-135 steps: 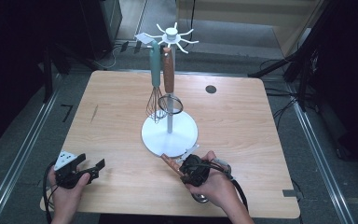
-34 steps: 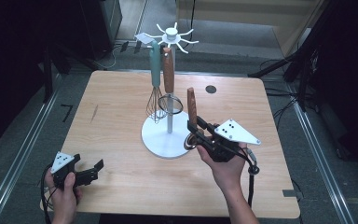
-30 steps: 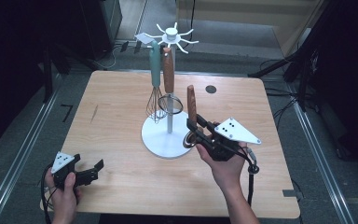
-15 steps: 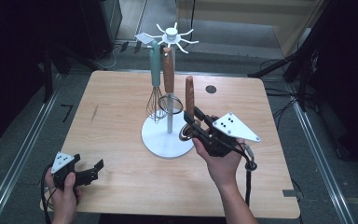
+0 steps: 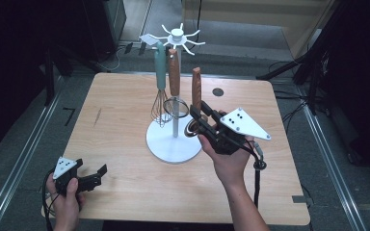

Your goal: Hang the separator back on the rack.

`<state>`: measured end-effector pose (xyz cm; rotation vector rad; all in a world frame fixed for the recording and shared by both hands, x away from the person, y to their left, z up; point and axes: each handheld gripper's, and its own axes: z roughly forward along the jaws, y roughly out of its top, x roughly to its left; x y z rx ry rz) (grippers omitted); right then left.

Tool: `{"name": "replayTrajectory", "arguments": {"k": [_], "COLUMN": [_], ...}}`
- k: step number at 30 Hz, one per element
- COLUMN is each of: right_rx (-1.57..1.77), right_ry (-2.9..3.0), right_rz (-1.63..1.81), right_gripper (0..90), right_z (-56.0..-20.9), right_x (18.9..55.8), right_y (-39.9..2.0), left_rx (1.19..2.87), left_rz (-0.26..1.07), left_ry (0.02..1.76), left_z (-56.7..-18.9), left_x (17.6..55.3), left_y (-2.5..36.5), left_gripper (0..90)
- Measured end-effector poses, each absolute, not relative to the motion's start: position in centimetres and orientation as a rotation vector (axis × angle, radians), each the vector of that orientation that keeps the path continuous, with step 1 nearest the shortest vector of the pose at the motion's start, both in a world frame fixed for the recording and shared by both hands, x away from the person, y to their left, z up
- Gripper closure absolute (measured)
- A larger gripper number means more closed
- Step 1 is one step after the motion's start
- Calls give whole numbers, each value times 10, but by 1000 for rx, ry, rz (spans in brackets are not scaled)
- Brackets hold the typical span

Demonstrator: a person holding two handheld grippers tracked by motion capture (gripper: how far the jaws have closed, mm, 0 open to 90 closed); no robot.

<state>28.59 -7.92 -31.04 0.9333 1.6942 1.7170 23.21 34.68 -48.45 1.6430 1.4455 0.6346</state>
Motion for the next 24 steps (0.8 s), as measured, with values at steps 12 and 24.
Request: {"name": "replayTrajectory", "arguments": {"k": [12, 24], "right_rx": [922, 911], "right_ry": [1665, 1639], "right_rz": [1736, 1750], "right_gripper": [704, 704], "right_z": [-297, -285], "right_x": [291, 293], "right_y": [-78, -77], "left_rx": [1642, 1644], "left_rz": [644, 642], "left_ry": [1447, 1448], "left_z": [-484, -484], "left_x": [232, 232], "left_y": [346, 346], "left_gripper": [0, 0]}}
